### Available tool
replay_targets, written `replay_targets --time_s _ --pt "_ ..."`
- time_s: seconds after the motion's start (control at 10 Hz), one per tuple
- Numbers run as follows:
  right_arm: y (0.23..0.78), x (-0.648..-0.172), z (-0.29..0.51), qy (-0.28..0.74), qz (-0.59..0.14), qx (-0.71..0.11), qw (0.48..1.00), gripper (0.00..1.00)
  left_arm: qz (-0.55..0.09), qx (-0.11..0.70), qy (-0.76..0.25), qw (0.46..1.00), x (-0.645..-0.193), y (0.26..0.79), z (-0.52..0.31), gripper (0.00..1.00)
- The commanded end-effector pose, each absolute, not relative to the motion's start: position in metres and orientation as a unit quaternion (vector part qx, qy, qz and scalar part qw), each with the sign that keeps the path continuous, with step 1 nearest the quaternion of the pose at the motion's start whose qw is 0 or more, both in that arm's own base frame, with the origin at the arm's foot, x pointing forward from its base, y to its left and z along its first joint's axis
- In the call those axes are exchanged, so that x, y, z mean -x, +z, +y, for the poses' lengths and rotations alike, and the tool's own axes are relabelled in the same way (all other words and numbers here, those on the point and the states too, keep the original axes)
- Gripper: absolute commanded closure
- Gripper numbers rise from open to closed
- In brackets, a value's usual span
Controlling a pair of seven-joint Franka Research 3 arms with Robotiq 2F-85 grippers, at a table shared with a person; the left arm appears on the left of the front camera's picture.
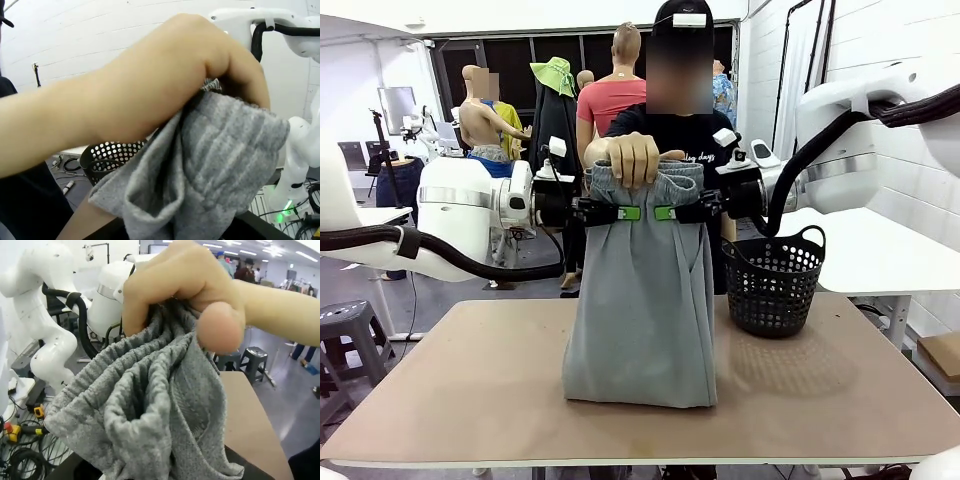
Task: Fold the training pants.
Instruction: Release the ends of the Training pants and then grab the overlapped ends, then fold the Training pants in half.
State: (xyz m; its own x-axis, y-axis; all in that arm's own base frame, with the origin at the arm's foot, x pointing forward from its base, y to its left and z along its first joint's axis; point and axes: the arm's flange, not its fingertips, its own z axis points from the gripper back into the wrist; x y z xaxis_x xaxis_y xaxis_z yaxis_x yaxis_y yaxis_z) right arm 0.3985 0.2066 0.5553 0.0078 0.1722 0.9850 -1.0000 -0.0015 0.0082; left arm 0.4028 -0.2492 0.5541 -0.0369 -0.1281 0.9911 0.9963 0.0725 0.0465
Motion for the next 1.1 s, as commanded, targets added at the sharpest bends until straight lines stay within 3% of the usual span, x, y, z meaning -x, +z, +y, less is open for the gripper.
replay_targets --time_s 0.0,1.0 --pt "0.5536 -0.3978 0.2042 0.519 -0.458 -0.481 0.539 1.0 -0.508 0.435 -0.521 0.53 -0.4034 0.5579 -0.2504 1.0" --pt "0.5536 -0.3978 0.2042 0.519 -0.458 -0.481 0.539 1.0 -0.508 0.435 -0.521 0.53 -0.4034 0.5579 -0.2504 1.0"
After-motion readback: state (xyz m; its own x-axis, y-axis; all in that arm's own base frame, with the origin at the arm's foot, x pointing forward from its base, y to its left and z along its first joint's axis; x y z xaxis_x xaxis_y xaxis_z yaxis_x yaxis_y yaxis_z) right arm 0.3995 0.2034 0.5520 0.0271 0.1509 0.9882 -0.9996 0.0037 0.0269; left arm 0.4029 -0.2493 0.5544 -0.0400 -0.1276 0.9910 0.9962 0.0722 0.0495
